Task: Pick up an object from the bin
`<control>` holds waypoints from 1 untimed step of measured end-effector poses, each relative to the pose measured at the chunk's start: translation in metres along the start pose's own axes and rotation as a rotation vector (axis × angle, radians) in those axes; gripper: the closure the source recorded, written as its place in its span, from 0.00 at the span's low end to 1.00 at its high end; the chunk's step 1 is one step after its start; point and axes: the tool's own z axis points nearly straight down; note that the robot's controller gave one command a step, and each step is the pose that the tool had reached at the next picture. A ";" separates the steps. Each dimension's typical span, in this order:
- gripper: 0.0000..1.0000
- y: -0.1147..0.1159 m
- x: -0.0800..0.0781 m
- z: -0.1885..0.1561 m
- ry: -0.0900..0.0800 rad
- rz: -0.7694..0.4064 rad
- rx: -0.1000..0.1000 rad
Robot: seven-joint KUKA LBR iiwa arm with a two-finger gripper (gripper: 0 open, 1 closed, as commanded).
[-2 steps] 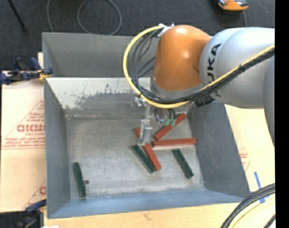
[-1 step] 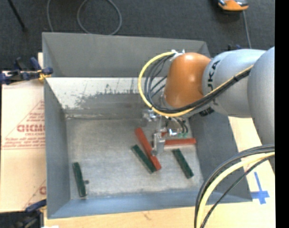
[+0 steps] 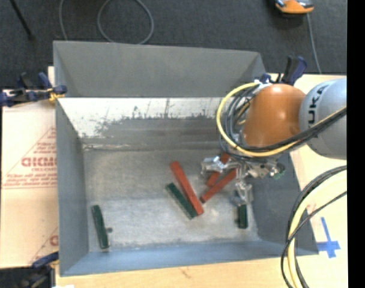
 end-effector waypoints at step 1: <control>1.00 0.001 -0.002 -0.001 -0.004 0.001 -0.001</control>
Offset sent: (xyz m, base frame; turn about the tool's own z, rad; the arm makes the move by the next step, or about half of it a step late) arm 0.0000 0.0000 0.0000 0.0000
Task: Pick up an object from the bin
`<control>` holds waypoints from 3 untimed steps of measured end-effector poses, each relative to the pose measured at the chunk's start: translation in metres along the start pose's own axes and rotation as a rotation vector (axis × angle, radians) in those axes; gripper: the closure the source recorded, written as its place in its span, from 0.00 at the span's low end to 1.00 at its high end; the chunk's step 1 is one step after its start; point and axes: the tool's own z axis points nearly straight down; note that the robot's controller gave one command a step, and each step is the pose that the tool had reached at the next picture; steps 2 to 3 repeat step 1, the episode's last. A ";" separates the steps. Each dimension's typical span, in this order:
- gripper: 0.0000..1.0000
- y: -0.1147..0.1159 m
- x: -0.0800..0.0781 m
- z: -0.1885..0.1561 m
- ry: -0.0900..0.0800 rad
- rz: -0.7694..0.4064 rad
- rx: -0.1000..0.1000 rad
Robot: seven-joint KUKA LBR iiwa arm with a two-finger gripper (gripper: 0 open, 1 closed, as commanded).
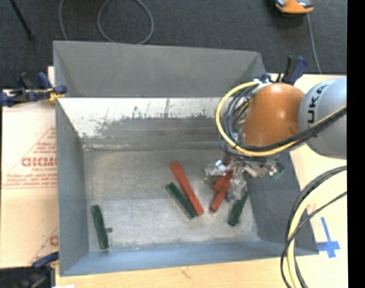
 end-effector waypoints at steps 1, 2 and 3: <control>1.00 -0.005 0.007 -0.143 -0.003 0.034 0.007; 1.00 -0.005 0.007 -0.143 -0.003 0.034 0.007; 1.00 -0.005 0.007 -0.143 -0.003 0.034 0.007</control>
Offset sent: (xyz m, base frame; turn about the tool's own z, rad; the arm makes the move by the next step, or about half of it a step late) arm -0.0049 -0.0073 0.1373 0.0288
